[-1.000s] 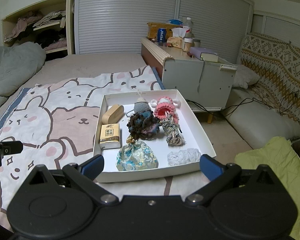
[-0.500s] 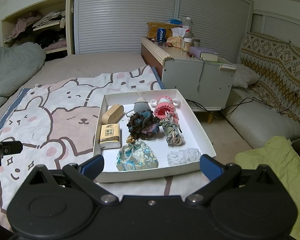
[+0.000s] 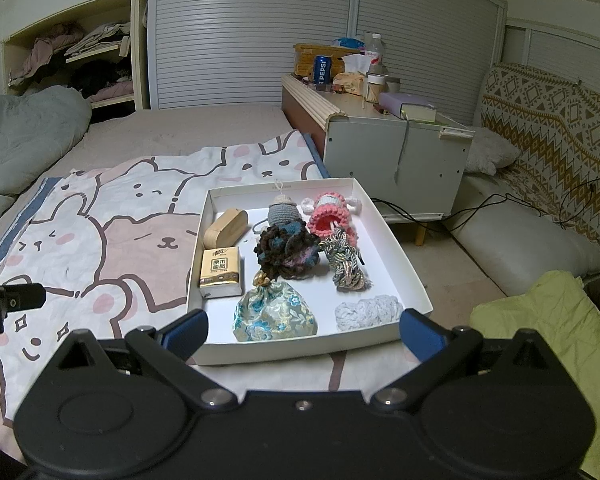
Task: Organize objects
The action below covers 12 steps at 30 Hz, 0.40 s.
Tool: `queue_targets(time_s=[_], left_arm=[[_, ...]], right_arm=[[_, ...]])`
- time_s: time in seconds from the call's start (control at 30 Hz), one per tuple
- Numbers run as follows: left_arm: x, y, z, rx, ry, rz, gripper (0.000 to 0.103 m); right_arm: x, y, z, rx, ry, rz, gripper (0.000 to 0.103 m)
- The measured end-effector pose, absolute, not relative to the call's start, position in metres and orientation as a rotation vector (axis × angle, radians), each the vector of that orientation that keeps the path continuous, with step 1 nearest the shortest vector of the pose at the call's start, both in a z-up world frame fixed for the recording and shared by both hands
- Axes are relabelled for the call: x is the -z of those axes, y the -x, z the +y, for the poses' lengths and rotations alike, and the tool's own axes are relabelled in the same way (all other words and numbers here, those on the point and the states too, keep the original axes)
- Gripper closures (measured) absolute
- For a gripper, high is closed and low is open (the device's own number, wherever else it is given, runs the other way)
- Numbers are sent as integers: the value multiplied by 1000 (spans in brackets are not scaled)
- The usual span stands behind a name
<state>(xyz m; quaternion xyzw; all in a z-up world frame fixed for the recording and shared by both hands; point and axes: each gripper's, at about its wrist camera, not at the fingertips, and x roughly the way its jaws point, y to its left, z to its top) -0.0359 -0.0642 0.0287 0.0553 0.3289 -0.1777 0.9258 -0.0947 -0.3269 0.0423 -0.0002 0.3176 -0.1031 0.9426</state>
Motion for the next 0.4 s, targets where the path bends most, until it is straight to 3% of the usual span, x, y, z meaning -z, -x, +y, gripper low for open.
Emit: queue_targets(time_s=[0.4], left_arm=[[-28, 36, -64, 363, -112, 675, 0]], right_arm=[[-42, 95, -326, 211, -2, 648, 0]])
